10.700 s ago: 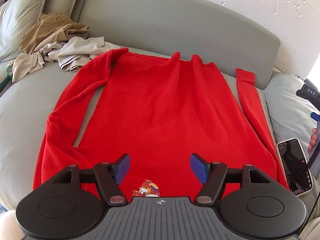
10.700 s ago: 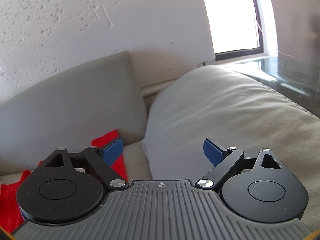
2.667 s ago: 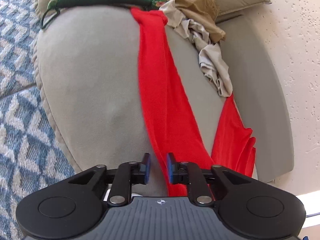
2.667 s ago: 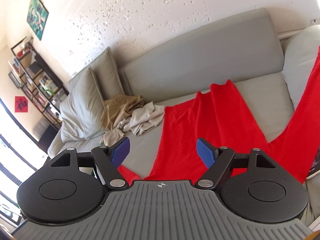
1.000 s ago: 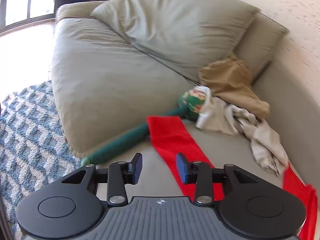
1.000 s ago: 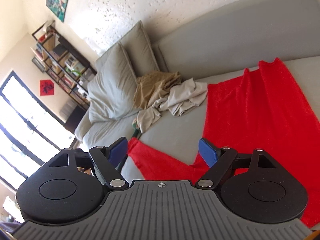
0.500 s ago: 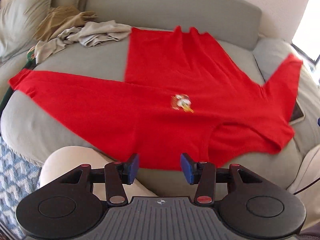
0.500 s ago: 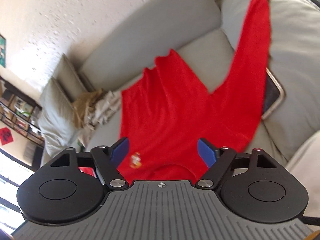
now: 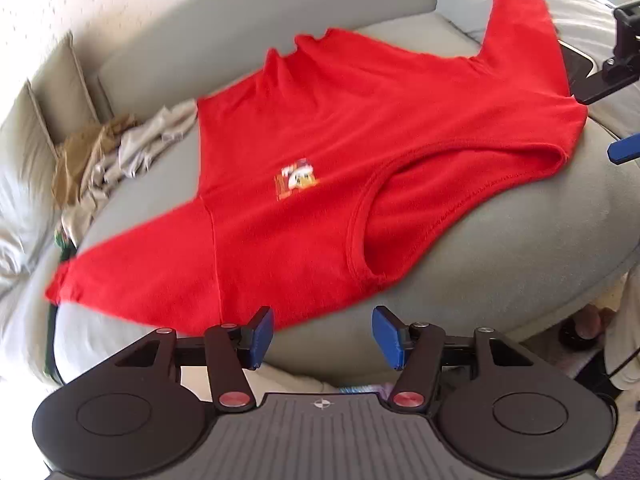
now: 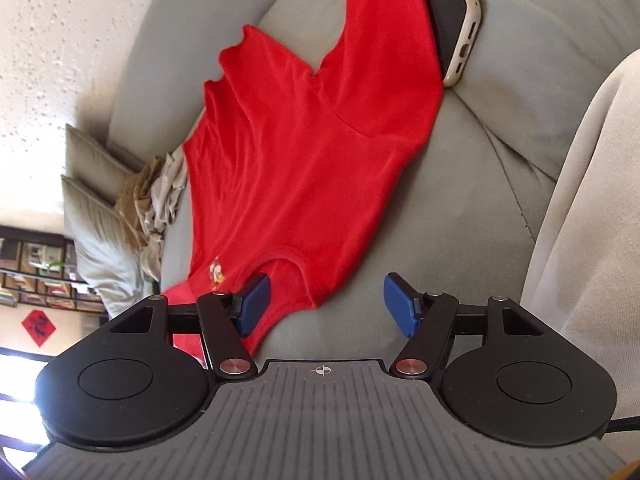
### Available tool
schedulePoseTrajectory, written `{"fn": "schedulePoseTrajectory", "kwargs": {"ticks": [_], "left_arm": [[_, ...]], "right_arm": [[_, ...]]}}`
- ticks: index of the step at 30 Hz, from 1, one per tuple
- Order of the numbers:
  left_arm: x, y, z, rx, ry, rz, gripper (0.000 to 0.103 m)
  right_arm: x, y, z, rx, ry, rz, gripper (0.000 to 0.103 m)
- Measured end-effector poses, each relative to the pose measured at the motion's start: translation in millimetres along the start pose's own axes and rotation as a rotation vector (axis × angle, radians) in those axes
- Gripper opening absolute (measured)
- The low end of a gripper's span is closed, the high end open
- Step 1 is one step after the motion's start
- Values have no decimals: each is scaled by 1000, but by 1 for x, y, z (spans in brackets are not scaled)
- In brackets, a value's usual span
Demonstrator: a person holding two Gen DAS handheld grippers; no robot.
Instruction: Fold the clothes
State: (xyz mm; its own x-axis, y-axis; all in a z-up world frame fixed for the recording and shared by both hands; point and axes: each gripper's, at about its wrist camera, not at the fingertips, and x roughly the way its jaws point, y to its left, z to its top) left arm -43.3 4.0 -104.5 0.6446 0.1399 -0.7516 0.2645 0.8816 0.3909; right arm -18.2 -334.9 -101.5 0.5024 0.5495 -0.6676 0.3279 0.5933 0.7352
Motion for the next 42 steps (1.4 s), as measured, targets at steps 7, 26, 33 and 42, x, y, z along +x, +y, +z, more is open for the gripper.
{"fn": "schedulePoseTrajectory", "kwargs": {"ticks": [7,26,33,42], "left_arm": [[10,-28,-11,240,-93,86,42],[8,-40,4,440,-168,35,8],[-22,-27,18,369,-116,-27,7],[0,-35,6,359,-43,-85,26]], "right_arm": [[13,-16,6,100,-13,30,68],[46,1,26,-96,-173,-109,2],[14,31,21,-266,-246,-172,1],[28,37,24,-337,-85,-364,32]]}}
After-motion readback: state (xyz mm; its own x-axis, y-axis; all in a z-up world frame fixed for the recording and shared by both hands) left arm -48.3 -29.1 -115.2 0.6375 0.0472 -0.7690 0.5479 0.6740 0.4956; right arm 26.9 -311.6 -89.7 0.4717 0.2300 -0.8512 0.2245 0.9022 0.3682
